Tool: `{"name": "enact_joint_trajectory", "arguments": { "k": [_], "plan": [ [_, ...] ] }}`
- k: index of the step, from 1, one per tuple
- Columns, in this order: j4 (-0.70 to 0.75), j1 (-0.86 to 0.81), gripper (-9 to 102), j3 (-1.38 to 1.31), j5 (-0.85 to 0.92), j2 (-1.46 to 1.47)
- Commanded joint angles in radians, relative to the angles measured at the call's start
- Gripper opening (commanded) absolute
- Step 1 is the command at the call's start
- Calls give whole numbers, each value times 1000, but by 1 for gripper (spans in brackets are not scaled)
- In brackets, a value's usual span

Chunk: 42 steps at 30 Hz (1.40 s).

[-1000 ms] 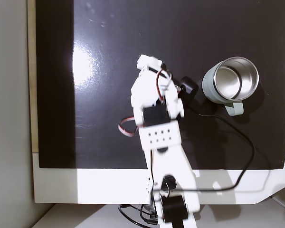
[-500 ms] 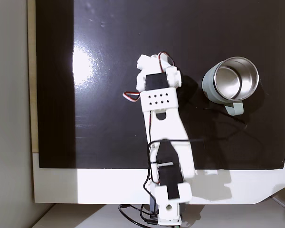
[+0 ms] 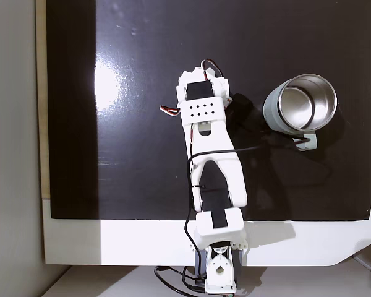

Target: Grasp a gauze and put it in the cup.

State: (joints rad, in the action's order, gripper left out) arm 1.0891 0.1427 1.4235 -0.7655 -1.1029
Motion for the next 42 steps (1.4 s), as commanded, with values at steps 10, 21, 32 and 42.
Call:
{"name": "enact_joint_trajectory", "arguments": {
  "k": [10, 21, 32, 42],
  "plan": [
    [8, 40, 29, -147, 5, 75],
    [21, 41, 0, -143, 12, 58],
    [166, 18, 0, -178, 5, -107],
    [565, -43, 0, -532, 43, -201]
  ]
}}
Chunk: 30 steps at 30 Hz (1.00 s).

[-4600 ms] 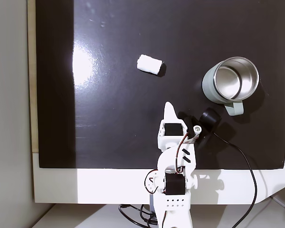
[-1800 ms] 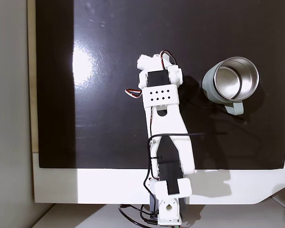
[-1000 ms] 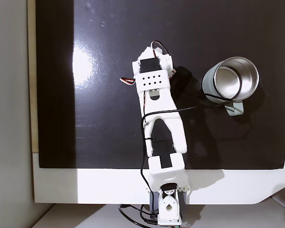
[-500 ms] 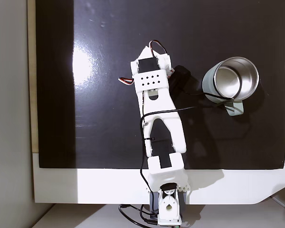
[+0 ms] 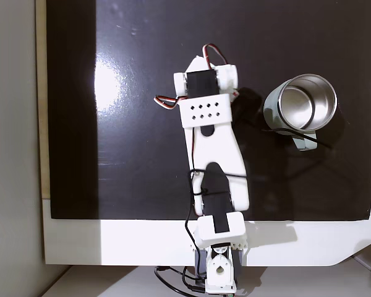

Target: Grasp a gauze and put it in the cup.

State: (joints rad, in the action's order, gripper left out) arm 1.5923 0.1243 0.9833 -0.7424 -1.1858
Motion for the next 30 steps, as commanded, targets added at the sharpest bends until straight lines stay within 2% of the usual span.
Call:
{"name": "enact_joint_trajectory", "arguments": {
  "k": [1, 8, 15, 30],
  "plan": [
    [71, -35, 0, -92, 32, -146],
    [144, -127, 0, -94, 114, -318],
    [153, -301, 0, -92, 219, -439],
    [77, -595, 0, -92, 328, -362]
  ]
}}
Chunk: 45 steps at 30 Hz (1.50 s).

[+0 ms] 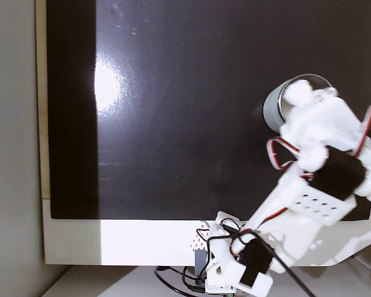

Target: Grasp a gauze and put it in the cup.

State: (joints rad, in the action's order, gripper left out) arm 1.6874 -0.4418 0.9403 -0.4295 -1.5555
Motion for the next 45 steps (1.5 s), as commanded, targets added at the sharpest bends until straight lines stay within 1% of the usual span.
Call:
{"name": "enact_joint_trajectory", "arguments": {
  "k": [1, 11, 16, 27, 30, 35, 40, 45],
  "plan": [
    [-21, -40, 0, -49, 18, 20],
    [-101, -107, 0, 64, 34, 94],
    [-178, -132, 0, 140, 38, 101],
    [-186, -104, 1, 143, 23, 126],
    [-181, -92, 10, 147, 12, 118],
    [-190, -75, 33, 178, 9, 84],
    [-192, -67, 39, 183, 3, 63],
    [-192, -63, 39, 186, 2, 58]
  ]
}}
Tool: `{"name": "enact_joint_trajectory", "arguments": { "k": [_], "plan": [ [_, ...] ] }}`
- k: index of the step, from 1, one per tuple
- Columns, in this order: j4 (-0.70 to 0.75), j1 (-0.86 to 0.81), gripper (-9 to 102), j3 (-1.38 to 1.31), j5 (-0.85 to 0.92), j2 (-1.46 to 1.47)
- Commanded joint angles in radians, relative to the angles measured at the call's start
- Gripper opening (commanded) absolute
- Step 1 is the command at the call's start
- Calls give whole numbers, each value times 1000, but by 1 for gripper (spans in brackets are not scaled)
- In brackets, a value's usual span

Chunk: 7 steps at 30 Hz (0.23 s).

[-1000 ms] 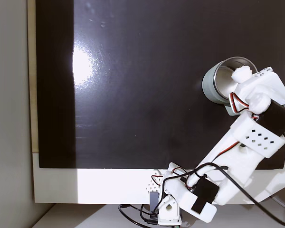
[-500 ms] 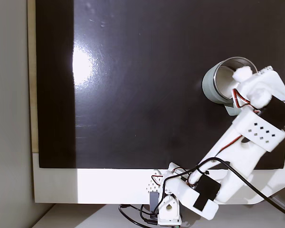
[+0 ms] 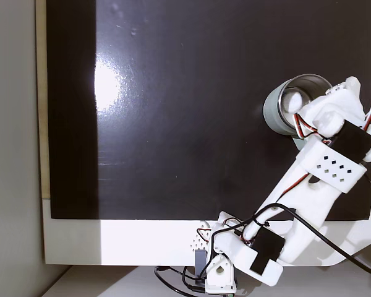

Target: Grasp a gauze and put it in the cup.

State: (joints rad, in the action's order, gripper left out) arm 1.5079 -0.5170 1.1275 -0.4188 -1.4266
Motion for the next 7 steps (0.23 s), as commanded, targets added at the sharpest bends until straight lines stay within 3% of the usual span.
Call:
{"name": "enact_joint_trajectory", "arguments": {
  "k": [1, 7],
  "plan": [
    [-12, 12, 39, -2, -9, -71],
    [-12, 12, 39, 3, -9, -72]
  ]
}}
